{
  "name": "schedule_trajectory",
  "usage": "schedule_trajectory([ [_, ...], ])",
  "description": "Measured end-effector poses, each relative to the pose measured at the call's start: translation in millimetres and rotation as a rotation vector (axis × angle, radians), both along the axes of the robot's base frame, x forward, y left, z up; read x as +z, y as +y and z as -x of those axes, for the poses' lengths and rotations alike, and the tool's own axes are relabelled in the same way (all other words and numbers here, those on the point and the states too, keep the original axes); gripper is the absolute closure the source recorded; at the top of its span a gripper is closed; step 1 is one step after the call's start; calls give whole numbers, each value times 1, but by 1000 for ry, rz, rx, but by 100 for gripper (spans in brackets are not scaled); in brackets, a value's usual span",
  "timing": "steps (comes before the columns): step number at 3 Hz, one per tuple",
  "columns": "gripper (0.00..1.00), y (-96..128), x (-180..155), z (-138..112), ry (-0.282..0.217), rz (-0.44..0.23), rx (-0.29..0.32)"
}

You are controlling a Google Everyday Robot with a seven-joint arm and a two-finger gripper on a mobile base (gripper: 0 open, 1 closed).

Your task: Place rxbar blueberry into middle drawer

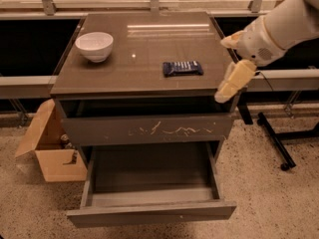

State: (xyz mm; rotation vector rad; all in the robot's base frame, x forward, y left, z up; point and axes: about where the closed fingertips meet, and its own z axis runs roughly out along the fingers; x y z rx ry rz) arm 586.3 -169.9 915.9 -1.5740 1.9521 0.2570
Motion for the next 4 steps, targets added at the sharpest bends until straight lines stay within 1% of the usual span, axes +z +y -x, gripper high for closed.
schedule_trajectory([
  [1,0,12,-12,-32,-11,-65,39],
  [2,0,27,-27,-59,-2,-120,69],
  [4,0,46,-49,-103,29,-229,58],
])
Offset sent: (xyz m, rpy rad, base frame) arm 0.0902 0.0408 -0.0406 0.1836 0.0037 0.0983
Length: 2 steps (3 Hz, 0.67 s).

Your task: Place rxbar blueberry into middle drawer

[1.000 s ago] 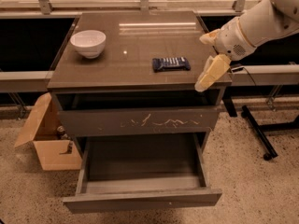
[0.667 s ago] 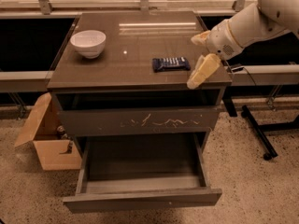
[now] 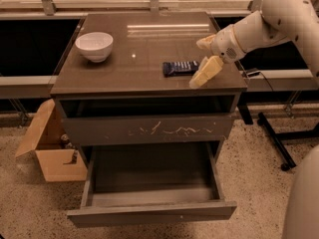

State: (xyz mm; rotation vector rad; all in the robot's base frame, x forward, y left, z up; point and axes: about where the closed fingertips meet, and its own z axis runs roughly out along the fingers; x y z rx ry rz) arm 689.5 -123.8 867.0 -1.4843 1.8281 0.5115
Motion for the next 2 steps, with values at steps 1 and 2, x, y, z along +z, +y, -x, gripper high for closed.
schedule_trajectory([
  [1,0,8,-8,-17,18,-56,-9],
  [2,0,13,-16,-32,37,-97,-21],
])
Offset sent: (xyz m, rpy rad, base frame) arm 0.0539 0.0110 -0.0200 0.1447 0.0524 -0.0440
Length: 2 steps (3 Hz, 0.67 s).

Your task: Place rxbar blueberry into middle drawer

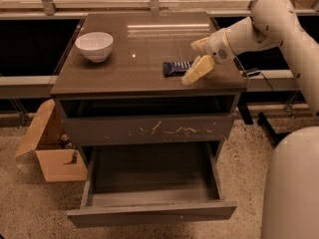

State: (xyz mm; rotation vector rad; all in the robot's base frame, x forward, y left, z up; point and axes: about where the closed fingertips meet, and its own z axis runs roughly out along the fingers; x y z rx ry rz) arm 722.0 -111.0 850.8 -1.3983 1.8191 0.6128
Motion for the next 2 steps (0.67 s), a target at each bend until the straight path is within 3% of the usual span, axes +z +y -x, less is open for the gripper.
schedule_trajectory([
  [2,0,6,-13,-25,8,-6,-58],
])
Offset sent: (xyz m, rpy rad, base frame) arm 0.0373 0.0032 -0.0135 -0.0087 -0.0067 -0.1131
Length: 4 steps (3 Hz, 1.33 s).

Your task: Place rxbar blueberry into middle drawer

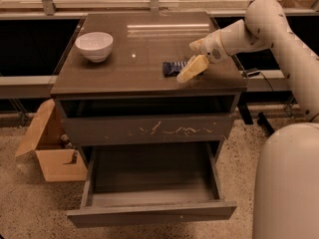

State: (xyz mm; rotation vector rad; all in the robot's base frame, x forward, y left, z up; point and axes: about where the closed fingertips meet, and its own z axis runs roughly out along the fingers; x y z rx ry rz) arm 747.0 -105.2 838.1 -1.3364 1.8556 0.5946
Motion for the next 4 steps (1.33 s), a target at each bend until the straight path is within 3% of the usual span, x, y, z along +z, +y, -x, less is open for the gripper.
schedule_trajectory([
  [1,0,5,-7,-5,2,16,-12],
  [3,50,8,-16,-7,15,25,-11],
  [4,81,11,-12,-3,12,21,-2],
])
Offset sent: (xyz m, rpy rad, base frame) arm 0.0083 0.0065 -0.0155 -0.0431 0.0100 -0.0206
